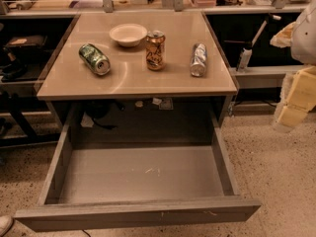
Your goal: Place green can into top drawer
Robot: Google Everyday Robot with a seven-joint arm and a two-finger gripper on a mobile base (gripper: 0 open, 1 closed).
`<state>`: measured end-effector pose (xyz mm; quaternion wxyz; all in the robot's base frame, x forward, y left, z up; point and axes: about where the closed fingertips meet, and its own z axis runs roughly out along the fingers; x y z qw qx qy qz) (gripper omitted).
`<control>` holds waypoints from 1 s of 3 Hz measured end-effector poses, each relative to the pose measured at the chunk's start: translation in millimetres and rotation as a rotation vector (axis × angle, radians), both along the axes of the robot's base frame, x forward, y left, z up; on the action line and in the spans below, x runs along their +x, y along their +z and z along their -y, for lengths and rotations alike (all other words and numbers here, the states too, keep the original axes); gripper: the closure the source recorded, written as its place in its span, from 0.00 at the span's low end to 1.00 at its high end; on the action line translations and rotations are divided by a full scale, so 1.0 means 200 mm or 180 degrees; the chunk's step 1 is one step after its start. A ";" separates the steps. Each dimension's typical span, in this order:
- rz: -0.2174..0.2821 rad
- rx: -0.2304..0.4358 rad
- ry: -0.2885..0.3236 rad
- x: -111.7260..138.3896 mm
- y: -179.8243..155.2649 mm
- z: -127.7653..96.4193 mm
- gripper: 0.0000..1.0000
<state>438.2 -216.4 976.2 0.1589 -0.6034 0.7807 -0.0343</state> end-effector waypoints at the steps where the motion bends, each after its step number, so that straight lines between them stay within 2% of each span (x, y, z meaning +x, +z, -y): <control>1: 0.0009 0.0008 0.0010 0.00 0.01 -0.02 0.00; 2: -0.0055 -0.0013 0.0082 0.05 0.02 -0.17 0.00; 3: -0.0162 -0.0031 0.0324 0.08 0.04 -0.36 0.00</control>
Offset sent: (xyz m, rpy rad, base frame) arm 0.0228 0.0793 0.0002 -0.0185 0.0764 0.0579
